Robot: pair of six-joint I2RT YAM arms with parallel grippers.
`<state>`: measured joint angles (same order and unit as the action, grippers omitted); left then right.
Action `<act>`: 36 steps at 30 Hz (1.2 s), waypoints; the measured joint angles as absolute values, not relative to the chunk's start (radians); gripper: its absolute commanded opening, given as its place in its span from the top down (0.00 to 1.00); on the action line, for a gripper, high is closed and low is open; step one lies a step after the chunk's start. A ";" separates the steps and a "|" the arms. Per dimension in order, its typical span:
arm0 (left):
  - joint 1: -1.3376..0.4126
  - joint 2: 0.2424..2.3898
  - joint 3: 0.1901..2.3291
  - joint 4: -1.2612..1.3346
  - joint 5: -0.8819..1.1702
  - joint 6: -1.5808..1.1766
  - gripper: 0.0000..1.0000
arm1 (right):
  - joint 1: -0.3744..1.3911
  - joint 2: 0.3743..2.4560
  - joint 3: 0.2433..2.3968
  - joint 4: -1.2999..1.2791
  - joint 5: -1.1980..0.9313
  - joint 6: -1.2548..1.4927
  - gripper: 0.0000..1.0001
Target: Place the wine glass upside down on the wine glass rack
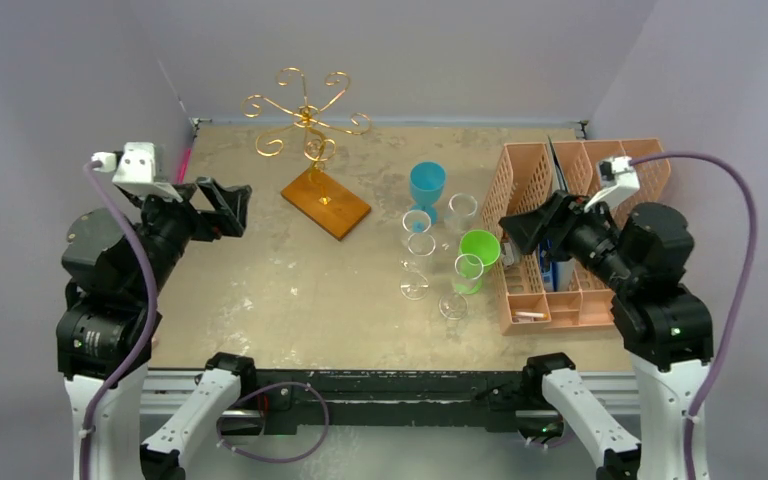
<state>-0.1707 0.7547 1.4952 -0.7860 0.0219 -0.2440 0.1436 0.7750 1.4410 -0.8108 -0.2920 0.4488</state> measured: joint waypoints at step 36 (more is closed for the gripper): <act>-0.171 0.653 1.269 -0.828 0.278 -0.436 0.10 | 0.675 1.097 1.199 -0.642 0.059 0.452 0.43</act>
<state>-0.1707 0.6533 1.2694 -0.8280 0.2783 -0.4362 0.6746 1.0966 1.1988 -0.6418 0.0586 0.4522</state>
